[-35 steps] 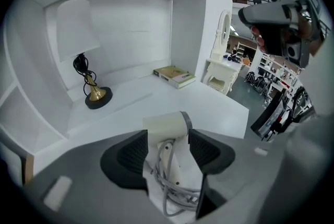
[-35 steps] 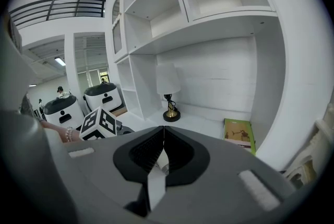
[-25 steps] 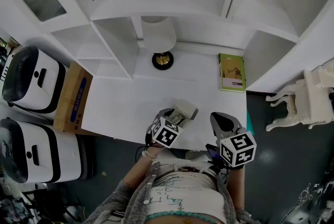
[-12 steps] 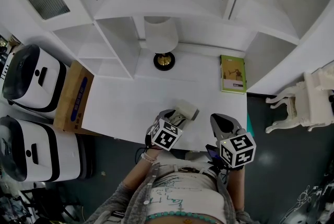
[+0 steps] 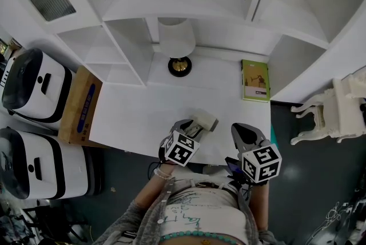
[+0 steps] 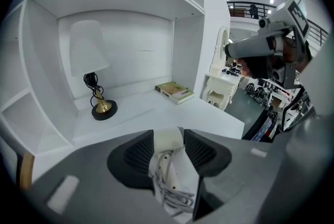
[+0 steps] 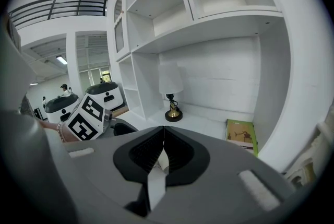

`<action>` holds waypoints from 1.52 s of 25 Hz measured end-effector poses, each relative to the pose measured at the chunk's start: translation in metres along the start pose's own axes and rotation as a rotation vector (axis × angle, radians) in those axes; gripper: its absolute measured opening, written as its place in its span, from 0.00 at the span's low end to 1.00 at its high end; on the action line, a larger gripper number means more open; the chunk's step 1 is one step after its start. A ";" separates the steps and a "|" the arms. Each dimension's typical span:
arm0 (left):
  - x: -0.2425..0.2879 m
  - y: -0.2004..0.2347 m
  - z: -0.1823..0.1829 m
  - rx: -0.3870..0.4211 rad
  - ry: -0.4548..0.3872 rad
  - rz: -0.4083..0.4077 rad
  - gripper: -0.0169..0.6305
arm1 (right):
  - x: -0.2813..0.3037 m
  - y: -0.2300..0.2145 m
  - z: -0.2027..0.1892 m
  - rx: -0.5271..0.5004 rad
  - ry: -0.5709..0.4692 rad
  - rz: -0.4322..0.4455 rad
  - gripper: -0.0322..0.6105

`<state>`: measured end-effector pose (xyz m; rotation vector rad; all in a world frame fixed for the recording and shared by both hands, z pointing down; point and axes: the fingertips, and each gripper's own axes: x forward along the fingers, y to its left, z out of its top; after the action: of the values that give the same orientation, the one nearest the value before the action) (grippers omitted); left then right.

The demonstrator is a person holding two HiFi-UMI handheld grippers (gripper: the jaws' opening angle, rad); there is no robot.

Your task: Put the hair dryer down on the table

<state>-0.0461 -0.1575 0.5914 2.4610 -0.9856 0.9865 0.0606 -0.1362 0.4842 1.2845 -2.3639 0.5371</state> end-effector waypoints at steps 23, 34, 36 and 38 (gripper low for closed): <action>-0.024 0.002 0.032 -0.014 -0.143 0.026 0.06 | 0.008 0.001 0.009 0.037 -0.026 0.012 0.10; -0.035 0.002 0.043 -0.036 -0.192 0.014 0.03 | 0.014 0.010 0.012 0.029 -0.030 0.046 0.10; -0.038 0.002 0.046 -0.042 -0.202 0.014 0.03 | 0.015 0.011 0.012 0.024 -0.027 0.053 0.10; -0.041 0.000 0.049 -0.048 -0.213 0.010 0.03 | 0.015 0.013 0.013 0.022 -0.028 0.060 0.10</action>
<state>-0.0440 -0.1627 0.5272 2.5627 -1.0749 0.7049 0.0398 -0.1465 0.4793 1.2419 -2.4327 0.5683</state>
